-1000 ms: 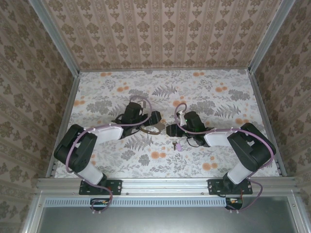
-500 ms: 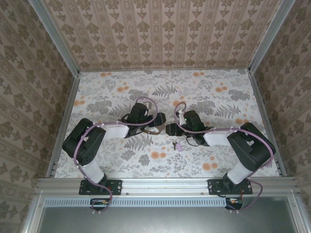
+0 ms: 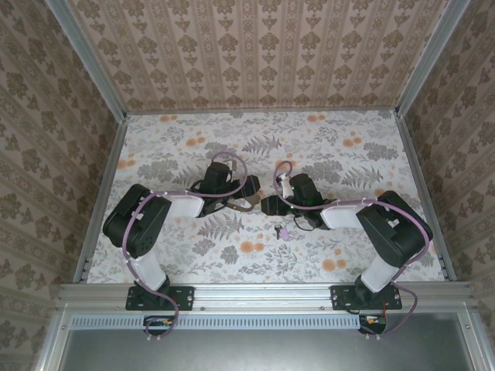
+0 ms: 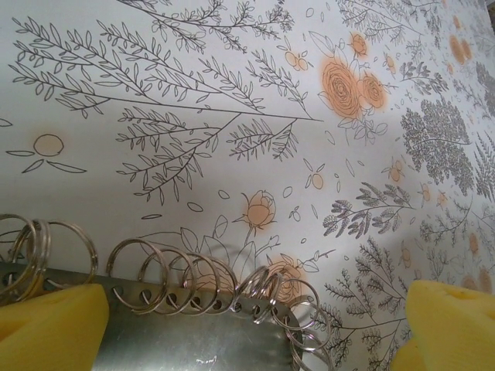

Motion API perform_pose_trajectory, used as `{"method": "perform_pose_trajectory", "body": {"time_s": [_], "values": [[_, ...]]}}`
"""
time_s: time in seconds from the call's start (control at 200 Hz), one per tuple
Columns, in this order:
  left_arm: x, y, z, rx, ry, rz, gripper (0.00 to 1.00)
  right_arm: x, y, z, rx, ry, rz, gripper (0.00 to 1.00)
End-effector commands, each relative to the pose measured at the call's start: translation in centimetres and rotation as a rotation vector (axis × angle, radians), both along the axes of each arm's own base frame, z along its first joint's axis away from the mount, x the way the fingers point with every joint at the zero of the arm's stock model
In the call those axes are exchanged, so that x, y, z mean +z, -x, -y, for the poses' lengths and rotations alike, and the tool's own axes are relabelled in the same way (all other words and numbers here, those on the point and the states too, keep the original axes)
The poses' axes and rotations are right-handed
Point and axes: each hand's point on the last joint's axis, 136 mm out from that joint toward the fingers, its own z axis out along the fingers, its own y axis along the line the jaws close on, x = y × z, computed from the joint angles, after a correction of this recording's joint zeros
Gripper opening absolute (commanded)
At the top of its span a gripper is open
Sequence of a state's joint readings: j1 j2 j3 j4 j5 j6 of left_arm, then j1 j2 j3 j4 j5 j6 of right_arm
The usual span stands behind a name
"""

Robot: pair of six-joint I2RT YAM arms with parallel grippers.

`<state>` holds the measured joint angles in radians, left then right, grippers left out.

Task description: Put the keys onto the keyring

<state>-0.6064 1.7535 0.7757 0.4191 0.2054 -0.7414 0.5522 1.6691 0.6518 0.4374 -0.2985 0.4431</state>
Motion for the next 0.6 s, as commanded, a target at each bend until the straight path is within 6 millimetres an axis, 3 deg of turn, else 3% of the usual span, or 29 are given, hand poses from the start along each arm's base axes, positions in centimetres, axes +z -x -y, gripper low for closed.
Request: {"method": "perform_pose_trajectory", "body": {"time_s": [0.0, 0.595], "values": [[-1.7, 0.3, -0.7, 0.017, -0.020, -0.043, 1.00, -0.3, -0.5, -0.6, 0.034, 0.011, -0.002, 0.60], [-2.0, 0.1, -0.6, 0.017, -0.018, -0.049, 1.00, -3.4, -0.8, -1.1, 0.069, 0.158, -0.024, 0.48]]}}
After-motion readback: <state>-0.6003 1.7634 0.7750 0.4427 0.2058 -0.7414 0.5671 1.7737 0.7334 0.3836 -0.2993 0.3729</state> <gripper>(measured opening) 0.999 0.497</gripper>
